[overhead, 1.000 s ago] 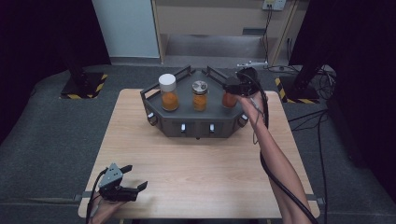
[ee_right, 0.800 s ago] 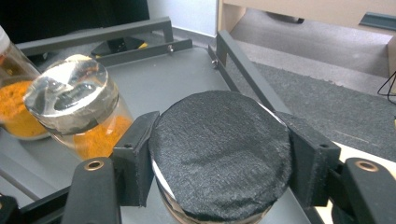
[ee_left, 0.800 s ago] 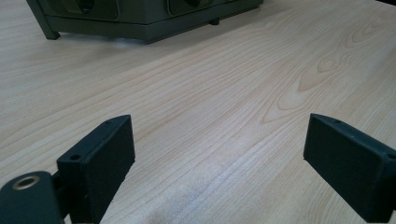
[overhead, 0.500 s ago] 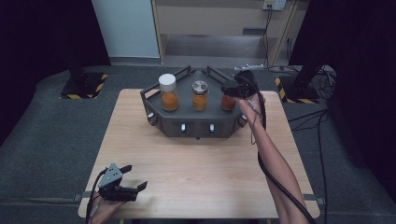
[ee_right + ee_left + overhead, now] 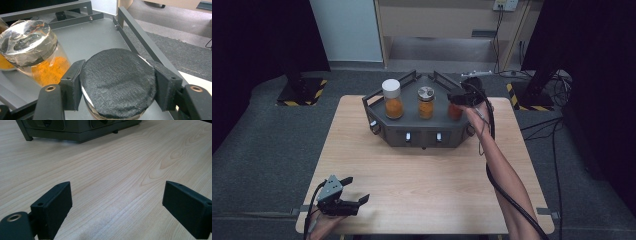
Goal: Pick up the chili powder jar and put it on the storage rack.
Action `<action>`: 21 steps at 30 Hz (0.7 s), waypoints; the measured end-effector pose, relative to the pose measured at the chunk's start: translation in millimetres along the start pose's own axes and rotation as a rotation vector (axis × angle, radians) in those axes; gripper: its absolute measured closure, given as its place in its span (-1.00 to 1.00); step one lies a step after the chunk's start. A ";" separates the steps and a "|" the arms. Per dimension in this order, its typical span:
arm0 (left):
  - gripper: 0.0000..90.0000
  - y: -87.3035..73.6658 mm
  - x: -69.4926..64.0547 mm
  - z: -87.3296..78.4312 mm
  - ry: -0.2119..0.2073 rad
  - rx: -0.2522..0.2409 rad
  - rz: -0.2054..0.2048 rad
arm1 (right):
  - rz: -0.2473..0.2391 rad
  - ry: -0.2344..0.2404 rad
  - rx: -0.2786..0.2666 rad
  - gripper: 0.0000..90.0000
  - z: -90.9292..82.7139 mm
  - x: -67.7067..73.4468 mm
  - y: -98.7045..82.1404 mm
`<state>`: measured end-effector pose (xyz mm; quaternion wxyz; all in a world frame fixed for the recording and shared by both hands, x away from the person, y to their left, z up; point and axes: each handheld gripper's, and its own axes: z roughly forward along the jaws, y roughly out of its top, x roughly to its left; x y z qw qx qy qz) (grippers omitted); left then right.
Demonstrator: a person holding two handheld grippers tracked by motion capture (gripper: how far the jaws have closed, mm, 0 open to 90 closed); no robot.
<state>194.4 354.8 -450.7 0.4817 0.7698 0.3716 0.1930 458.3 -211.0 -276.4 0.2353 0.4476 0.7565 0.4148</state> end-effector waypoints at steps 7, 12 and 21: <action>-0.82 0.2 -0.2 0.3 0.000 0.001 0.001 | 0.009 0.006 -0.003 -0.23 -0.2 -2.2 -1.5; -0.82 0.3 -0.3 0.4 -0.001 0.002 0.001 | 0.009 0.010 -0.005 -0.24 -1.2 -3.1 -3.1; -0.82 0.2 -0.5 0.2 0.000 0.001 0.001 | 0.018 0.011 -0.038 -0.50 -11.1 -4.7 -3.7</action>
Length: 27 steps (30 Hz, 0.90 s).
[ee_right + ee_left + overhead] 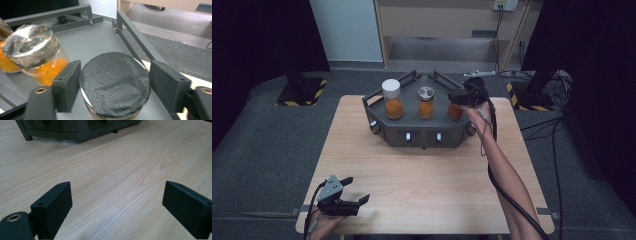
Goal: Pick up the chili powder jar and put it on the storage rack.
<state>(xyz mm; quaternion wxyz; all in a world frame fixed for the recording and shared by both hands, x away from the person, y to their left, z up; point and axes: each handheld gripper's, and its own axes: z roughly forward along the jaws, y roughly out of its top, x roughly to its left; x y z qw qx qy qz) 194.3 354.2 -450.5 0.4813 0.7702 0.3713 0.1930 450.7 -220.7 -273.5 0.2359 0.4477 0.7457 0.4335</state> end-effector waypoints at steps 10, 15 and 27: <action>-0.82 -0.1 -0.2 0.0 0.000 -0.001 0.000 | -0.069 0.004 -0.070 -0.73 -30.3 0.6 3.5; -0.82 -0.1 -0.2 -0.2 0.001 -0.002 -0.001 | -0.099 0.025 -0.076 -0.74 -43.8 2.2 3.3; -0.82 -1.0 0.7 -0.6 -0.001 -0.013 -0.004 | -0.151 0.093 -0.128 -0.74 -84.1 4.8 -17.1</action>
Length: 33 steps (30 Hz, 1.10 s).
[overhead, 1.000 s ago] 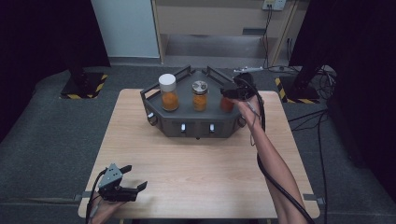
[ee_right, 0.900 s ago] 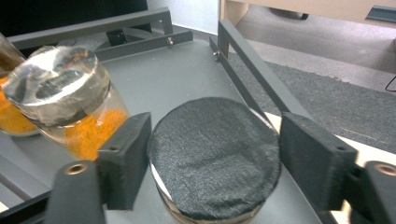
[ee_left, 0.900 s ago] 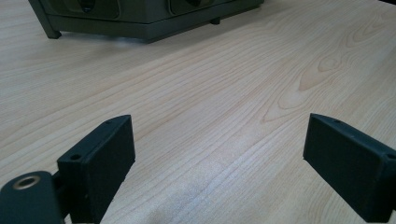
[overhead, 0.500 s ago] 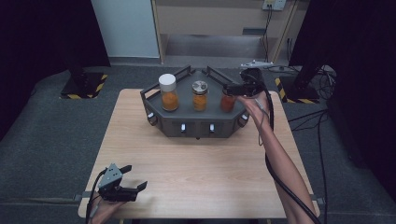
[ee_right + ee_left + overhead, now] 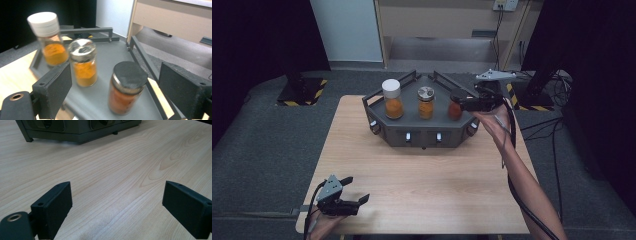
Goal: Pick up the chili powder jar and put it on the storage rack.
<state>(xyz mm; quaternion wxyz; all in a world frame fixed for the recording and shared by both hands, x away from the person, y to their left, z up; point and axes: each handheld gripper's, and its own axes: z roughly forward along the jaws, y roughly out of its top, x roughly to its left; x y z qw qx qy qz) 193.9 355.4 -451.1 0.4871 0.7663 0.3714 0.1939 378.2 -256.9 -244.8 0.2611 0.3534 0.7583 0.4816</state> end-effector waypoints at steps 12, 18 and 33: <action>-0.82 0.6 -0.3 0.5 -0.002 0.004 -0.002 | 0.009 0.066 -0.038 -0.74 -40.7 8.7 -48.1; -0.82 0.2 0.2 0.4 -0.006 0.000 0.000 | -0.021 0.058 -0.037 -0.74 -56.3 15.7 -66.1; -0.82 0.1 -1.4 -1.3 -0.002 0.001 0.009 | 0.010 0.093 -0.042 -0.75 -78.1 18.2 -108.9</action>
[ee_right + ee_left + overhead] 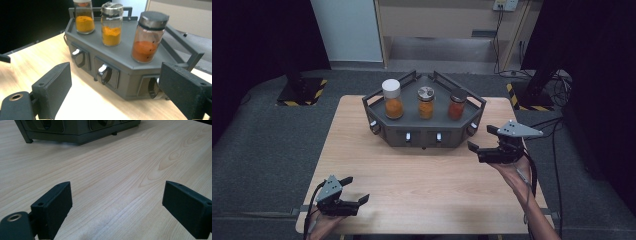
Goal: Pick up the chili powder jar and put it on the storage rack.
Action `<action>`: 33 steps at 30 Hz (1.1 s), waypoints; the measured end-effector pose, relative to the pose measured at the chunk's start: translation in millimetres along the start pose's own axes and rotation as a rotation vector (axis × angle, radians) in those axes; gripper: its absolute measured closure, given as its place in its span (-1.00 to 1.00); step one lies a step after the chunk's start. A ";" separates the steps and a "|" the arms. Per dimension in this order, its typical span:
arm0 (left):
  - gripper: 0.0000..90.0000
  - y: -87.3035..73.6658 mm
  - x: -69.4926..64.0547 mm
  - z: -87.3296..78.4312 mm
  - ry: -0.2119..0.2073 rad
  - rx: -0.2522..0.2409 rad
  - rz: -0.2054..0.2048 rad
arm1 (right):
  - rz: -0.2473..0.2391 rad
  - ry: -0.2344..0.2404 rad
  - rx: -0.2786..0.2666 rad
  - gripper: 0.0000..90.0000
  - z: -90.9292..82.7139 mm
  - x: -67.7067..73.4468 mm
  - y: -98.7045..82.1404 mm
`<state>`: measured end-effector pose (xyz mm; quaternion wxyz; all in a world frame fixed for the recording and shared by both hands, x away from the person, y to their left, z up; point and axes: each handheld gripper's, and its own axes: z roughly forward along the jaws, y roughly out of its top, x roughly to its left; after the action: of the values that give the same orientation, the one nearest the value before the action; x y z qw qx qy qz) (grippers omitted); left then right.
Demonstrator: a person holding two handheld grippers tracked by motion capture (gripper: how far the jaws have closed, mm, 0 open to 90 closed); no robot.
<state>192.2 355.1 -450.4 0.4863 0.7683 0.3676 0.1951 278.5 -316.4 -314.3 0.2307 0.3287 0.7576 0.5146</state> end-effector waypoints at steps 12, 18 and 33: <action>-0.82 0.1 -0.4 -0.4 0.002 0.001 0.002 | 0.013 0.005 -0.010 -0.75 -17.3 7.3 -30.2; -0.82 -0.5 -0.6 -1.2 0.004 -0.002 -0.001 | 0.008 -0.003 -0.011 -0.75 -24.6 11.7 -43.3; -0.82 -0.6 -0.9 -1.4 0.006 -0.004 0.001 | 0.028 -0.027 0.021 -0.75 -34.7 11.5 -83.7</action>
<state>190.5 355.4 -450.3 0.4867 0.7668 0.3684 0.1983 225.1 -351.1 -379.7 0.2300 0.3486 0.7552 0.5052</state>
